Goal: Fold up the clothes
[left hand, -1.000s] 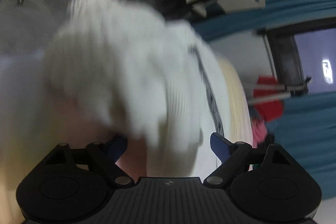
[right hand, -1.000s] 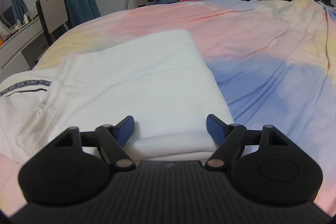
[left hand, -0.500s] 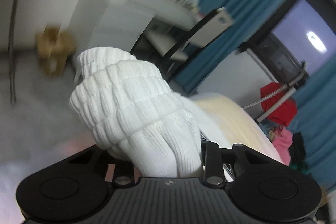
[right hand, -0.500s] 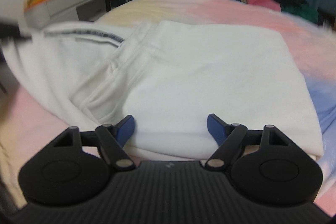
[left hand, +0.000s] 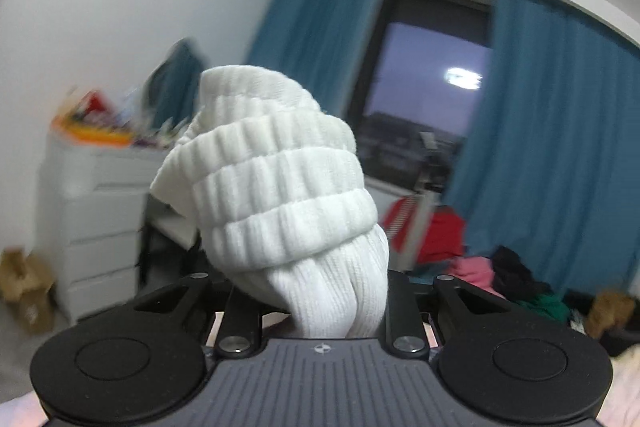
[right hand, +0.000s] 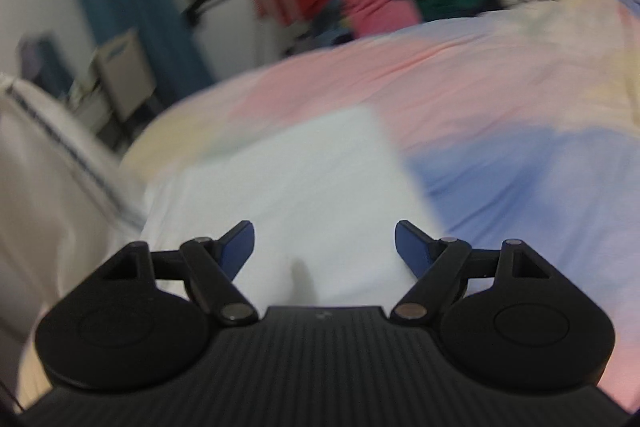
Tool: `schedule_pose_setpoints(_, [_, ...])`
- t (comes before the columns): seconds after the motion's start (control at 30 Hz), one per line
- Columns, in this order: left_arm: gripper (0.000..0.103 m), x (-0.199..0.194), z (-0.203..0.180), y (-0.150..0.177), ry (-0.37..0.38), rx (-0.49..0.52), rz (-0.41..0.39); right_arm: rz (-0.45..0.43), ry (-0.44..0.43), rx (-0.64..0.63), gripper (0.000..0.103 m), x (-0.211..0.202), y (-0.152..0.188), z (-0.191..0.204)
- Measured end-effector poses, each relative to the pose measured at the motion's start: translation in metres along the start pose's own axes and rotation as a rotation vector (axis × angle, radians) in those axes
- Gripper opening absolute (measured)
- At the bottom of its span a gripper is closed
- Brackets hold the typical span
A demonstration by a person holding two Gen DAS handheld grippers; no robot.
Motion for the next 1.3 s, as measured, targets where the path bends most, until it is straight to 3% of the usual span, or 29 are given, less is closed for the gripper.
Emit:
schedule_pose_setpoints(0.2, [0.021, -0.006, -0.161, 0.053, 0.155, 0.193, -0.052, -0.087, 0.099, 0.186, 0.079, -0.009, -0.030, -0.069])
schedule_pose_setpoints(0.33, [0.021, -0.012, -0.250, 0.126, 0.304, 0.360, -0.013, -0.154, 0.123, 0.346, 0.081, -0.017, -0.042, -0.112])
schedule_pose_setpoints(0.43, [0.022, -0.019, -0.274, 0.179, 0.392, 0.487, 0.064, -0.195, 0.107, 0.410, 0.081, -0.020, -0.043, -0.130])
schedule_pose_setpoints(0.6, [0.026, -0.030, -0.304, 0.257, 0.521, 0.682, 0.169, -0.144, -0.042, 0.526, 0.081, 0.003, -0.037, -0.132])
schedule_pose_setpoints(0.7, [0.037, -0.027, -0.300, 0.256, 0.573, 0.698, 0.212, -0.095, -0.120, 0.587, 0.081, 0.014, -0.031, -0.129])
schedule_pose_setpoints(0.8, [0.063, -0.031, -0.286, 0.250, 0.662, 0.753, 0.299, -0.084, -0.158, 0.612, 0.081, 0.018, -0.028, -0.123])
schedule_pose_setpoints(0.87, [0.084, -0.037, -0.268, 0.243, 0.676, 0.799, 0.319, -0.067, -0.172, 0.615, 0.082, 0.023, -0.027, -0.120])
schedule_pose_setpoints(1.03, [0.084, -0.034, -0.203, 0.229, 0.683, 0.870, 0.327, -0.005, -0.183, 0.620, 0.087, 0.031, -0.019, -0.114])
schedule_pose_setpoints(1.17, [0.079, -0.003, -0.124, 0.205, 0.583, 0.934, 0.347, 0.040, -0.150, 0.612, 0.088, 0.035, -0.011, -0.111])
schedule_pose_setpoints(1.3, [0.069, -0.007, -0.081, 0.194, 0.499, 0.931, 0.326, 0.100, -0.094, 0.584, 0.088, 0.047, 0.001, -0.106])
Point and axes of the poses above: each gripper's, at about its wrist camera, not at the fingertips, and x roughly the way its jaws point, z to its left, y to its underside, the point moved 3 cm from there along x, roughly the way its jaws point, and after that the axes turned 9 degrees about -z, right-handed, at the moved point
